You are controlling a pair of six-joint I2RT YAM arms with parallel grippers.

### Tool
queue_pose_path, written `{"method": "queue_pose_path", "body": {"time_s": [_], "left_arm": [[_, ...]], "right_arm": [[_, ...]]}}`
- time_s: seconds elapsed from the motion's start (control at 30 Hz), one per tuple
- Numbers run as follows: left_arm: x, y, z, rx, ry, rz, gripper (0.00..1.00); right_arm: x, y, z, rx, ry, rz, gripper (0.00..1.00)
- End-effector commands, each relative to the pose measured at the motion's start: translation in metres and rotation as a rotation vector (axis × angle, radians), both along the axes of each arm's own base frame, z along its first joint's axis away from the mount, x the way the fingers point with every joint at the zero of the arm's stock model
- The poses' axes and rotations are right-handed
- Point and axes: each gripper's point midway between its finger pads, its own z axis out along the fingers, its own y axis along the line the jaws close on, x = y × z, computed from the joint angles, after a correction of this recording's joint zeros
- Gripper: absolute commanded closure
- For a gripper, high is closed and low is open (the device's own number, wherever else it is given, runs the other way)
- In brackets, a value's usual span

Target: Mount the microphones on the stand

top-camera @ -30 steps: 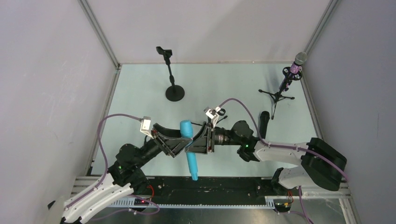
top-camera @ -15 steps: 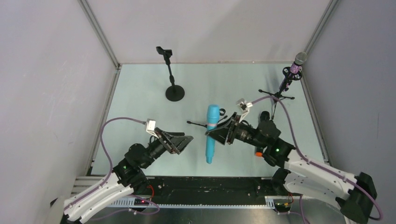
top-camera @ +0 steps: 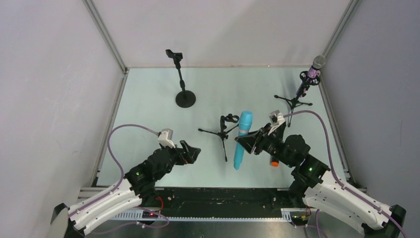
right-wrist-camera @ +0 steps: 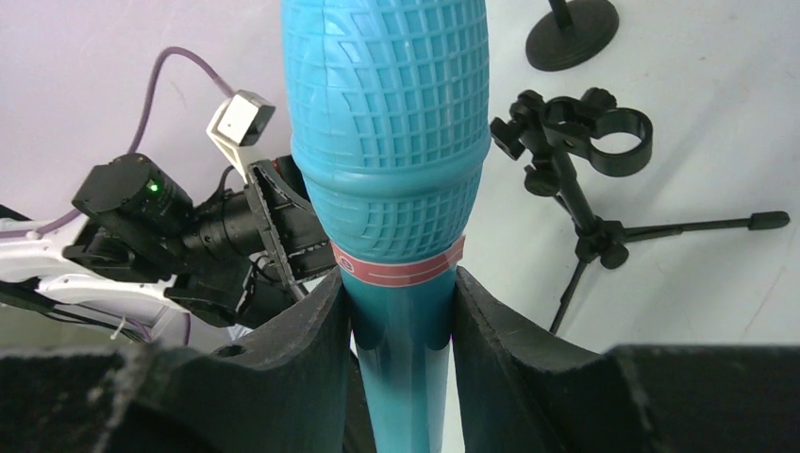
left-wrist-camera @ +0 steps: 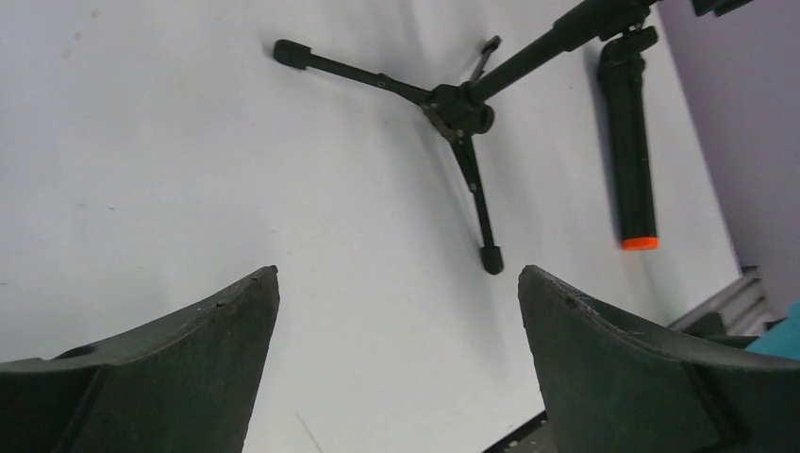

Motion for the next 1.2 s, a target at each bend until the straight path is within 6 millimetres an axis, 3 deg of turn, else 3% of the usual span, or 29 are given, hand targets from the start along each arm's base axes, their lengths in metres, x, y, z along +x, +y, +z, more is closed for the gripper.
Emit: {"method": "queue_pose_path", "body": {"time_s": [0.0,0.23,0.47,0.7,0.83,1.0,1.17], "left_arm": [[0.014,0.01,0.026,0.074,-0.093,0.041,0.0],[0.03,0.02,0.045,0.258,-0.182,0.056,0.0],[0.053,0.026,0.08,0.403,-0.265,0.107,0.0],[0.078,0.013,0.104,0.464,-0.34,0.131,0.0],[0.09,0.005,0.103,0.418,-0.375,0.175,0.0],[0.099,-0.007,0.086,0.415,-0.38,0.172,0.0],[0.105,-0.024,0.086,0.366,-0.412,0.146,0.0]], "right_arm": [[0.004,-0.009,0.004,-0.018,-0.043,-0.038,1.0],[0.003,-0.012,0.004,-0.028,-0.051,-0.041,1.0],[0.007,-0.015,0.004,-0.04,-0.066,-0.059,1.0],[0.016,-0.022,0.012,-0.036,-0.111,-0.112,1.0],[0.023,-0.025,0.022,-0.019,-0.15,-0.142,1.0],[0.031,-0.03,0.035,-0.008,-0.217,-0.173,1.0],[0.043,-0.038,0.055,-0.011,-0.293,-0.231,1.0]]}}
